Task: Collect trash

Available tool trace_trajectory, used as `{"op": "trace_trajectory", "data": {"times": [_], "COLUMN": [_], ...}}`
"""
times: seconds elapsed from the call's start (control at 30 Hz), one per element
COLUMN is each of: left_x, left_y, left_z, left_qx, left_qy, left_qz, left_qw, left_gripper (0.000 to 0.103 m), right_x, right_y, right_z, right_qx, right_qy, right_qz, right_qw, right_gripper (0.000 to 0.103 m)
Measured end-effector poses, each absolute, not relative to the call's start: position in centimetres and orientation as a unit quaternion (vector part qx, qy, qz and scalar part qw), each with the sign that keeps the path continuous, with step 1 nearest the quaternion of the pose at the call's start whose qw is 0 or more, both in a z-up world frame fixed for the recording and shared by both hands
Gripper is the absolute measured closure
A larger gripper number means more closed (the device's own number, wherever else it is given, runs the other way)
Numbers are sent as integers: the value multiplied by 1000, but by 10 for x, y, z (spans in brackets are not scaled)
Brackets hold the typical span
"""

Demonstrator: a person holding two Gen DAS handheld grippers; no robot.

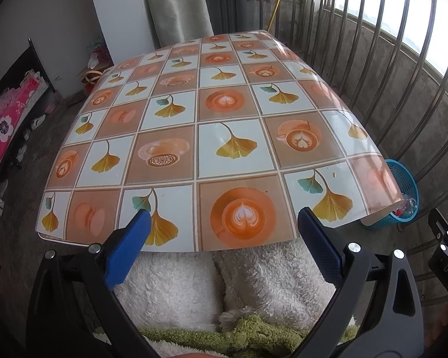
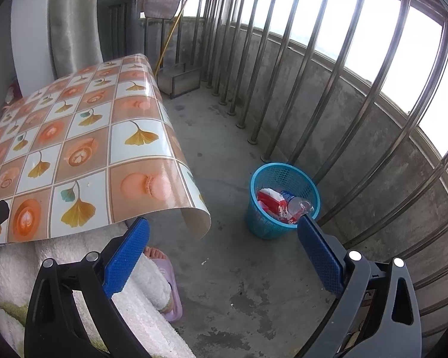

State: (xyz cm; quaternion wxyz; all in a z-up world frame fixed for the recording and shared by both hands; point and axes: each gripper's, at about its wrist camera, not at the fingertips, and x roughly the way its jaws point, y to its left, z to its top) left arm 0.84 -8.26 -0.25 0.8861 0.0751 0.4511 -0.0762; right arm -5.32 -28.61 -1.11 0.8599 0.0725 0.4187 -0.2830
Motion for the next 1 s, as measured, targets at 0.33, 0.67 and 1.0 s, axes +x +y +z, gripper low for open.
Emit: {"op": "trace_trajectory", "data": {"times": [0.33,0.67,1.0], "left_x": [11,12,11], "left_y": [-82,-82,-82], "left_z": [-2,-1,-3], "left_qx": [76,76,77], "left_qy": [451,452,453], "left_qz": [-77,-78,-77], "left_qw": [886,885,885], "left_gripper": [9,9,9], "right_x": [-50,-50,-49], "right_y": [-284,-283,-283], "right_z": [-10,-10,-10], "right_qx": [70,69,71], "right_qy": [418,418,418], "right_qz": [-281,-281,-282], "right_qw": [861,861,861], "right_gripper": [6,6,6]}}
